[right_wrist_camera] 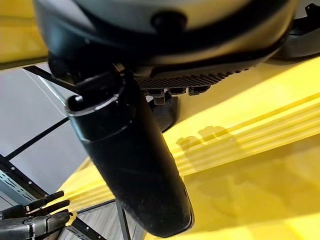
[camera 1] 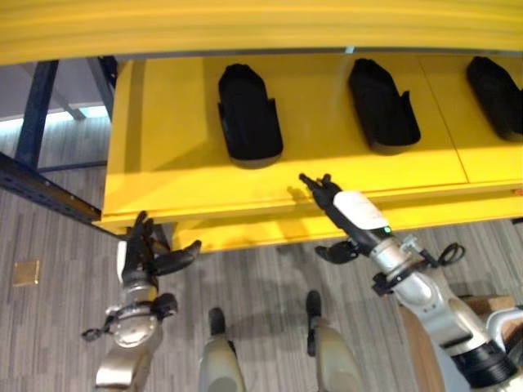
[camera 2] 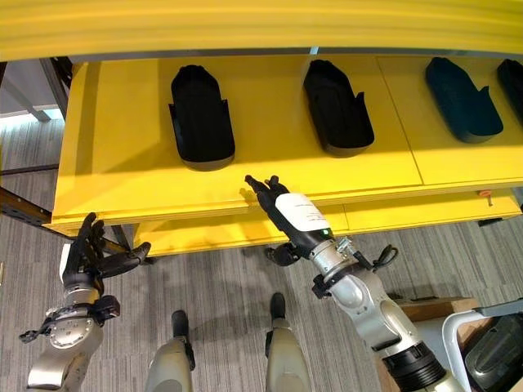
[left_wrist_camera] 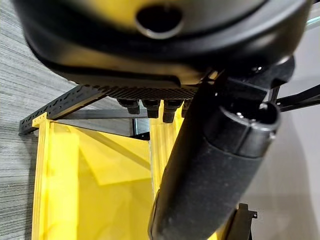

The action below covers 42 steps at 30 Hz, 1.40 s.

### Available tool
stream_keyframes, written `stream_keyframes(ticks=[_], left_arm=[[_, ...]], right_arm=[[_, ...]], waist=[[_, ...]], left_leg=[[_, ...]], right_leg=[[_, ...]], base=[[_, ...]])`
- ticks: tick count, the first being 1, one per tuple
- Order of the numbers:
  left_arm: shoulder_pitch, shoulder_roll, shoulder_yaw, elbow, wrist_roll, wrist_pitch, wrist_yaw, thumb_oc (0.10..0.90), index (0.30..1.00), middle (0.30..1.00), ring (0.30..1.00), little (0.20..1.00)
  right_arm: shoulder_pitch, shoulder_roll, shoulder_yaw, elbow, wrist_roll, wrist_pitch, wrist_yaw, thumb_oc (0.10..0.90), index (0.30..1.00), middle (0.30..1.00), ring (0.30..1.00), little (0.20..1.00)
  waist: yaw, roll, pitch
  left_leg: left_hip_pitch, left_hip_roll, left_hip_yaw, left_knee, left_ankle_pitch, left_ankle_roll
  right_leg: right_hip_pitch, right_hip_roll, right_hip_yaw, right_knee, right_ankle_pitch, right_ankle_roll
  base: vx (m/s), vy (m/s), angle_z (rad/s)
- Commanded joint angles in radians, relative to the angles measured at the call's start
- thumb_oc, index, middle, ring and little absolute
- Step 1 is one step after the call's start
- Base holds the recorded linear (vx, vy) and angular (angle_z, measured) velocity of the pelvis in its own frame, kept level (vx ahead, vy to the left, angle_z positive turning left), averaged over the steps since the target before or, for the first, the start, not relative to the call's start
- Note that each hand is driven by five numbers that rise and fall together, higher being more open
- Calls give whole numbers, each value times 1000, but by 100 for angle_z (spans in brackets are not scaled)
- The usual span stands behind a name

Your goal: Move parts from the plastic box to the shelf.

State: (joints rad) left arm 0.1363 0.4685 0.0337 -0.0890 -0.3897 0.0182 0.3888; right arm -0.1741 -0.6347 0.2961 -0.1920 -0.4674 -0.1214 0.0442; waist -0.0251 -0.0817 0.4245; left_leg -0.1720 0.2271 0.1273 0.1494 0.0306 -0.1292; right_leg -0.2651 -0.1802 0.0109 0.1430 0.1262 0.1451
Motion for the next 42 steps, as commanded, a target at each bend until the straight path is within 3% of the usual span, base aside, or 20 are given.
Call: stream_keyframes(ticks=[1, 22, 35, 42], left_arm=[[-430, 114, 78, -322, 95, -380, 32, 900, 1000, 1000, 1000, 1000], [-438, 83, 46, -375, -30, -410, -1, 900, 1000, 1000, 1000, 1000], [-348, 37, 35, -238, -55, -359, -25, 900, 1000, 1000, 1000, 1000], [-366, 11, 7, -73, -8, -312, 5, 900, 1000, 1000, 1000, 1000]], right_arm=[[18, -21, -1, -126, 41, -59, -60, 900, 1000, 1000, 1000, 1000], [66, -12, -6, -129, 69, -54, -67, 900, 1000, 1000, 1000, 1000], [56, -9, -25, -97, 62, -42, -83, 900, 1000, 1000, 1000, 1000], [43, -7, -13, -69, 62, -35, -85, 900, 1000, 1000, 1000, 1000]], waist=[[-50, 34, -198], [-43, 39, -198], [-44, 37, -200], [-58, 32, -197]], left_leg=[[19, 38, -48, 40, -19, -11], [9, 33, -62, 49, -20, -11], [11, 34, -65, 45, -15, -8], [12, 39, -55, 50, -16, -9]], right_leg=[[17, -25, 11, 19, 11, 60], [19, -35, -3, 32, 4, 54], [23, -33, -6, 33, 1, 48], [14, -27, 2, 39, 1, 46]], base=[[2, -4, 6], [1, 0, 1], [0, 0, 0], [0, 1, -1]])
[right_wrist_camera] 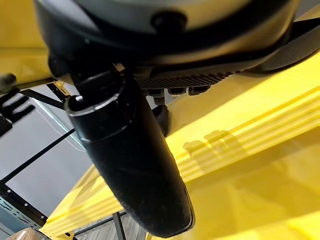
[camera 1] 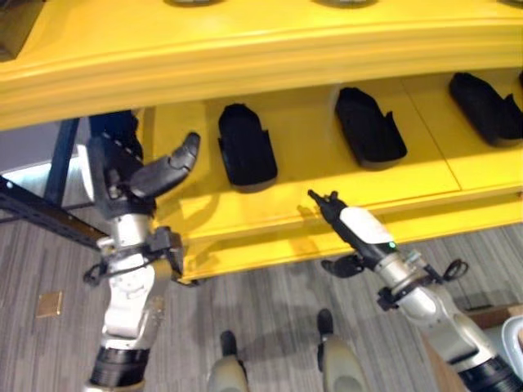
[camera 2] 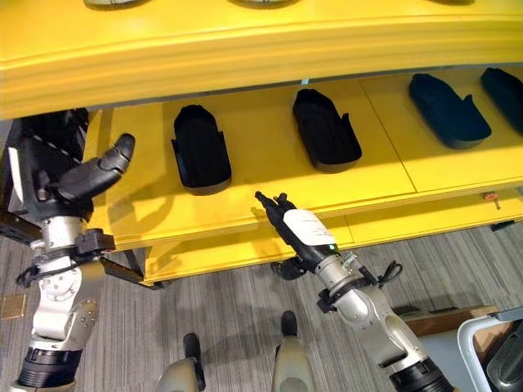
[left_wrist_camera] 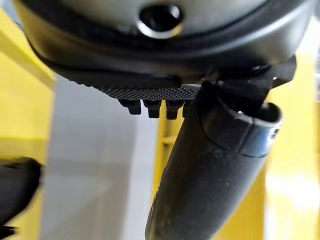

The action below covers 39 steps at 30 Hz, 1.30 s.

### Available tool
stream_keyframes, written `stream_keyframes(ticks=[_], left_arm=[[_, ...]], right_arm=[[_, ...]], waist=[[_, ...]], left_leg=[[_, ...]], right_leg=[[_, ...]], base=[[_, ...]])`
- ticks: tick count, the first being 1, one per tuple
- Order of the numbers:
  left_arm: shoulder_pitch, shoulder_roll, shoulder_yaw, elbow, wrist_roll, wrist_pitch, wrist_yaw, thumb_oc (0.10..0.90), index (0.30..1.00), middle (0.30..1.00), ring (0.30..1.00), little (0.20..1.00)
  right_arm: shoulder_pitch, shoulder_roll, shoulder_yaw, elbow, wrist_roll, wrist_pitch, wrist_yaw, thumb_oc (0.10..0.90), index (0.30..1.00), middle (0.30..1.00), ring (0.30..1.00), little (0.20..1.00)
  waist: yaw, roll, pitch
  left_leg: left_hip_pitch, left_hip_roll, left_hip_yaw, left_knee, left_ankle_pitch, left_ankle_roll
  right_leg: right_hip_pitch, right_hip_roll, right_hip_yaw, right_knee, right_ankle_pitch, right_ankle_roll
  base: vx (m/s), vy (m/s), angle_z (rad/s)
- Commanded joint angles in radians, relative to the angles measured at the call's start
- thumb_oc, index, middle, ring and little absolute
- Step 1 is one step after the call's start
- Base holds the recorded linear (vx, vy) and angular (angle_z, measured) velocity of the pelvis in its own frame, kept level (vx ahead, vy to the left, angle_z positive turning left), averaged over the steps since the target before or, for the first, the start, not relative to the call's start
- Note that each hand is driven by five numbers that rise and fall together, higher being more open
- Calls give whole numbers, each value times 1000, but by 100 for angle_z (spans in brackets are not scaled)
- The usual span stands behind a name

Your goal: Move parts from the plastic box to the shelf.

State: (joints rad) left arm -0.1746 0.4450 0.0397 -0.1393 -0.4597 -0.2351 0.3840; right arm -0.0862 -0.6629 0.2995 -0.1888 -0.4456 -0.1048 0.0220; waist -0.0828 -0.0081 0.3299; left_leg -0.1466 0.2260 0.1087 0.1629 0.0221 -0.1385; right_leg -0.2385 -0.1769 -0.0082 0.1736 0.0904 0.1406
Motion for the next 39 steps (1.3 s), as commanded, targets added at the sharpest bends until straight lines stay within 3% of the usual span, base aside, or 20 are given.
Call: stream_keyframes(ticks=[1, 4, 12, 27, 39], left_arm=[[-68, 31, 2, 12, 81, -54, 32, 900, 1000, 1000, 1000, 1000], [-142, 21, -22, 162, 94, -43, 59, 900, 1000, 1000, 1000, 1000], [-251, 47, -54, 355, 101, -39, 102, 900, 1000, 1000, 1000, 1000], [-479, 205, -144, 790, 144, 22, 121, 900, 1000, 1000, 1000, 1000], [-606, 227, -190, 939, 79, 28, 95, 900, 1000, 1000, 1000, 1000]], right_arm=[[-45, 21, -13, -66, 40, -51, -66, 900, 1000, 1000, 1000, 1000], [-74, 23, 12, -51, 52, -55, -74, 900, 1000, 1000, 1000, 1000], [-104, 18, 38, -53, 84, -71, -91, 900, 1000, 1000, 1000, 1000], [-104, -33, 96, -89, 159, -124, -102, 900, 1000, 1000, 1000, 1000], [-83, -56, 99, -98, 175, -135, -111, 900, 1000, 1000, 1000, 1000]], waist=[[-4, -44, -103], [-23, -51, -102], [-46, -60, -99], [-90, -73, -75], [-112, -76, -29]], left_leg=[[-12, 41, -34, 37, -8, 0], [-10, 47, -22, 38, -9, -3], [-11, 53, -6, 43, -9, -10], [-32, 62, 16, 80, -17, -25], [-74, 59, 25, 122, -27, -29]], right_leg=[[-13, -29, 24, 8, 36, 50], [-23, -25, 37, 9, 37, 51], [-40, -18, 53, 14, 36, 52], [-73, -8, 80, 29, 41, 58], [-121, -5, 95, 46, 44, 60]], base=[[7, 13, -12], [5, 10, -15], [7, 5, -8], [3, 6, -9], [-3, 9, -3]])
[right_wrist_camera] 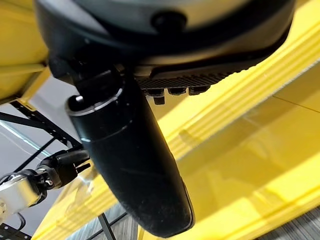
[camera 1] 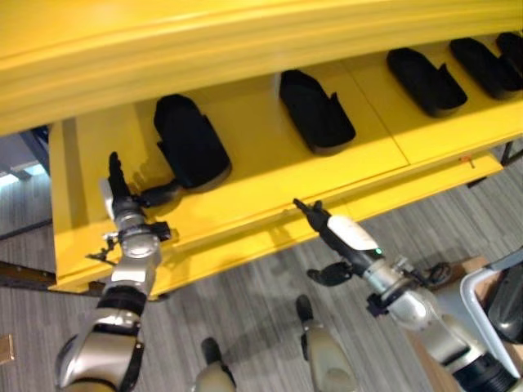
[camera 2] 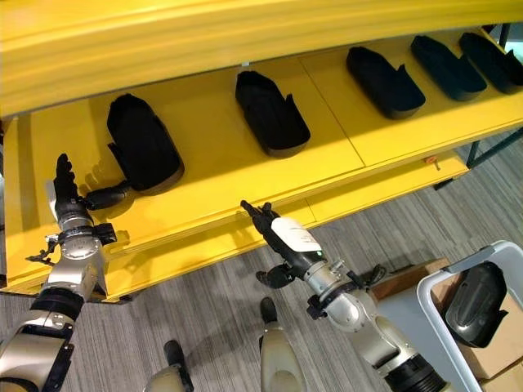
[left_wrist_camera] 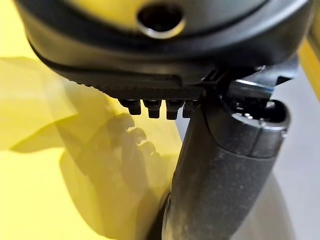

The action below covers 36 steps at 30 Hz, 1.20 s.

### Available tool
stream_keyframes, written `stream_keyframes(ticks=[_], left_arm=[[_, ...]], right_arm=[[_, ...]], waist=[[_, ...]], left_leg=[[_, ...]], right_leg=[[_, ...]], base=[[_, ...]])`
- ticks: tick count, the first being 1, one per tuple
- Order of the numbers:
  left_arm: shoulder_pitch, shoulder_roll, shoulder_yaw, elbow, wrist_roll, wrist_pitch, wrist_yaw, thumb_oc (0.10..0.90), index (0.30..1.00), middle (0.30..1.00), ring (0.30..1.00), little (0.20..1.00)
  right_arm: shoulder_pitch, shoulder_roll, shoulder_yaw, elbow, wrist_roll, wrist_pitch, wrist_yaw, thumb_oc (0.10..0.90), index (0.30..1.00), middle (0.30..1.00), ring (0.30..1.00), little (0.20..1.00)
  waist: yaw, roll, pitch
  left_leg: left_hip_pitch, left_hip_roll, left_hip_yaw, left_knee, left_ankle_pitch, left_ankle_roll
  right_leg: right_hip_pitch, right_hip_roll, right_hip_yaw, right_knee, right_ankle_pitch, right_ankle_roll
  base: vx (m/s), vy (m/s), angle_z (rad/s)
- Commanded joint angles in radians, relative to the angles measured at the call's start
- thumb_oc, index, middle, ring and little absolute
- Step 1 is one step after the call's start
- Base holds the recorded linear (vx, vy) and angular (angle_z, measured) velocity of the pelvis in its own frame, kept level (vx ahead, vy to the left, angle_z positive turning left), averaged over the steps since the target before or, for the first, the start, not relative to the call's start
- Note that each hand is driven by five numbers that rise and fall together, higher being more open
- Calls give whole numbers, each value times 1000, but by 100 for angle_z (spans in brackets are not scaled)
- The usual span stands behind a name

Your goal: Move parts from the plastic box to the shelf.

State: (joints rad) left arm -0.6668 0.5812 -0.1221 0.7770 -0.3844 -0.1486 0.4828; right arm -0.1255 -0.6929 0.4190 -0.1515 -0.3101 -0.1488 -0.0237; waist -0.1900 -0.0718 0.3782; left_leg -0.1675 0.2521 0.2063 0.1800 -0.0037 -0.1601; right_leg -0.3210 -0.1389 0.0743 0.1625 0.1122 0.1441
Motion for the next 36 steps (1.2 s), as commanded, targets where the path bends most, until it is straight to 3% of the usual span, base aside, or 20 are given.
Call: stream_keyframes(ticks=[1, 11, 22, 36], left_arm=[[-127, 97, -31, 35, -4, -58, -5, 900, 1000, 1000, 1000, 1000], [-221, 139, -36, 138, -115, -70, -51, 900, 1000, 1000, 1000, 1000], [-248, 170, -7, 181, -202, -82, -64, 900, 1000, 1000, 1000, 1000], [-271, 112, -6, 100, -338, -126, -74, 900, 1000, 1000, 1000, 1000]], right_arm=[[-41, -28, -22, -136, 41, -91, -65, 900, 1000, 1000, 1000, 1000], [-10, -30, -30, -132, 43, -97, -73, 900, 1000, 1000, 1000, 1000], [21, -23, -29, -124, 29, -99, -76, 900, 1000, 1000, 1000, 1000], [47, -19, -42, -119, 12, -84, -82, 900, 1000, 1000, 1000, 1000]], waist=[[-7, -12, -74], [-23, -21, -39], [-16, -16, -41], [-9, -13, -52]], left_leg=[[-59, 33, -71, 108, -2, -8], [-108, 37, -62, 148, -20, -9], [-120, 30, -63, 160, -35, -7], [-132, 20, -66, 174, -42, -5]], right_leg=[[-42, -42, 13, 58, 23, 57], [-89, -36, 23, 70, 24, 60], [-95, -43, 21, 77, 16, 55], [-98, -53, 26, 77, 19, 57]], base=[[-8, 22, -7], [8, 13, -3], [14, 4, 0], [0, 0, 0]])
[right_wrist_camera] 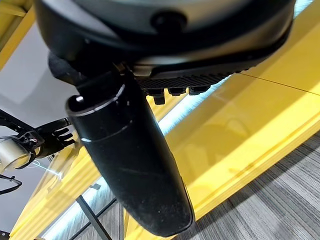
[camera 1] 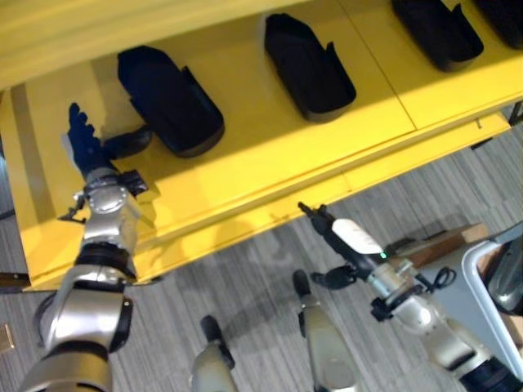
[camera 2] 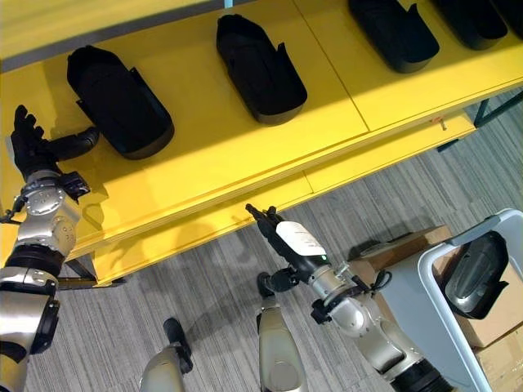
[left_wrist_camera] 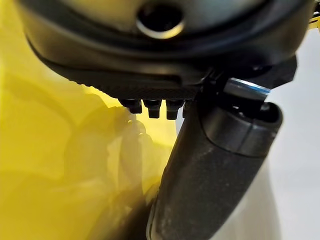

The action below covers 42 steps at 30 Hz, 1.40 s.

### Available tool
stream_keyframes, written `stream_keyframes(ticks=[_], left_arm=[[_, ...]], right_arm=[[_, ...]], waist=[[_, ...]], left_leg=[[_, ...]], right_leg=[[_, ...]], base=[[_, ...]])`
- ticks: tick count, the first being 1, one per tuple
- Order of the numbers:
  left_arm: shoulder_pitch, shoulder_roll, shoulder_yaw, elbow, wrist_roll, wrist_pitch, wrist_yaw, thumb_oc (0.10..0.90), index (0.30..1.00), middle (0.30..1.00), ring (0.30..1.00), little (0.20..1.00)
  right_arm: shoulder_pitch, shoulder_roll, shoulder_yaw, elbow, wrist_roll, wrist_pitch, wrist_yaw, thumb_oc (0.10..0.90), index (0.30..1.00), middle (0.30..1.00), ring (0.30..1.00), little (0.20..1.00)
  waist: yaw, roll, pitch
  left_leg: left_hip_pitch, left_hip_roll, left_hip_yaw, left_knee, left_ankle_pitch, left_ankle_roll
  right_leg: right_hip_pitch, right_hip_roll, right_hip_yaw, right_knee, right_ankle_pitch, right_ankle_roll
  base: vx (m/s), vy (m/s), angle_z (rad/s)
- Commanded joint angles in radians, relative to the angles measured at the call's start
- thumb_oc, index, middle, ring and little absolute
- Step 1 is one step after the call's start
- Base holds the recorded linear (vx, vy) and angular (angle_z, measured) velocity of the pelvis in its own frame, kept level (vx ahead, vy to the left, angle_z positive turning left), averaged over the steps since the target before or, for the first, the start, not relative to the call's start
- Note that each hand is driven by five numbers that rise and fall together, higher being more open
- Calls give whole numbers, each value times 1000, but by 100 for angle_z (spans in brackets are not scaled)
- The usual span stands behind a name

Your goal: Move parts from the plastic box to the shelf.

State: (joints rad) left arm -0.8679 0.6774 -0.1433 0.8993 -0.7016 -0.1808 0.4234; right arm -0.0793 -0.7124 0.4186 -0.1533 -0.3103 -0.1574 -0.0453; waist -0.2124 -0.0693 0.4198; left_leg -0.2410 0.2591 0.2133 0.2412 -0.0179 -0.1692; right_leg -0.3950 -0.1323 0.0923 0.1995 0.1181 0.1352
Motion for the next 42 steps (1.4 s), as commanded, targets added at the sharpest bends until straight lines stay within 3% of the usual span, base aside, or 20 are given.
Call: stream_keyframes(ticks=[1, 16, 33, 42], left_arm=[[-75, 13, 10, -28, -23, -95, -13, 900, 1000, 1000, 1000, 1000], [-129, -100, -15, -128, -131, -148, 10, 900, 1000, 1000, 1000, 1000], [-174, -166, -52, -163, -110, -148, 32, 900, 1000, 1000, 1000, 1000], [-225, -201, -56, -59, -84, -114, 50, 900, 1000, 1000, 1000, 1000]], right_arm=[[2, 1, -43, -117, 10, -75, -61, 900, 1000, 1000, 1000, 1000], [22, 12, -44, -115, -14, -61, -76, 900, 1000, 1000, 1000, 1000], [20, 13, -32, -106, -17, -50, -79, 900, 1000, 1000, 1000, 1000], [20, 10, -15, -98, -12, -52, -82, 900, 1000, 1000, 1000, 1000]], waist=[[13, -14, -92], [15, -12, -90], [13, -14, -94], [3, -17, -96]], left_leg=[[-56, 15, -74, 115, -34, 3], [-62, 10, -86, 116, -32, 7], [-54, 14, -86, 122, -41, 8], [-53, 19, -85, 120, -39, 6]], right_leg=[[-20, -59, 5, 43, 7, 67], [-29, -60, 5, 51, 11, 64], [-23, -54, 10, 57, 6, 62], [-30, -50, 12, 64, 3, 59]], base=[[0, 0, 0], [-1, 0, 0], [0, 0, 0], [0, 0, 0]])
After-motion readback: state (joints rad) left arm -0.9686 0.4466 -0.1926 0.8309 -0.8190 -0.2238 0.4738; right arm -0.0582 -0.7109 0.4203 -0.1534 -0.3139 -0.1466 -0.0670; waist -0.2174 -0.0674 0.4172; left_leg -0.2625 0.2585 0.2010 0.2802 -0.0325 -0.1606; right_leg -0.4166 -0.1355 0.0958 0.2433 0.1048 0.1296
